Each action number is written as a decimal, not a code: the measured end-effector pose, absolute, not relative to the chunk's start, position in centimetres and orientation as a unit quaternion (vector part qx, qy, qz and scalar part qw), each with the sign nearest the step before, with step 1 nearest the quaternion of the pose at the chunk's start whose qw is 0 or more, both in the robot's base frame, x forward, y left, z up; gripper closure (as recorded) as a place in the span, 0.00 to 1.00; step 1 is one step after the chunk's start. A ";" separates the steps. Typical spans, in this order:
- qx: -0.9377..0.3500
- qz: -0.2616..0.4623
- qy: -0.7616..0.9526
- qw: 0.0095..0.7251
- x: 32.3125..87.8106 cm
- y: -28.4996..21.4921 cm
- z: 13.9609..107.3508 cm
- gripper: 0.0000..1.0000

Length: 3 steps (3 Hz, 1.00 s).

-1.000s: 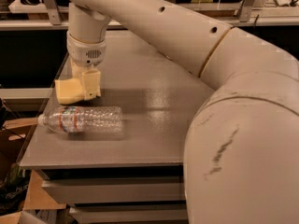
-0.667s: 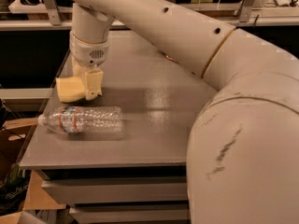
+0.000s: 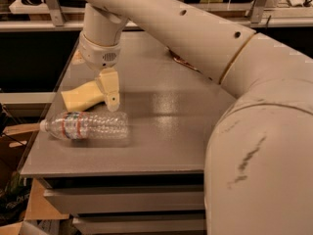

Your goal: Move sponge near water bottle

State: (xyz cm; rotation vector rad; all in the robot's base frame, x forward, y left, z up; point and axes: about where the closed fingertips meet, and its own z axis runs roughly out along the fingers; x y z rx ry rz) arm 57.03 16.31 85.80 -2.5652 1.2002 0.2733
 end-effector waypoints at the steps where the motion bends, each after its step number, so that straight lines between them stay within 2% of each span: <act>1: -0.896 0.090 0.408 0.148 57.7 16.0 85.5 0.00; 3: -0.897 0.075 0.406 0.156 58.9 14.8 86.3 0.00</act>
Offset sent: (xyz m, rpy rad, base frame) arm 0.0186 -0.0144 0.0013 -0.0088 -0.0397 0.0338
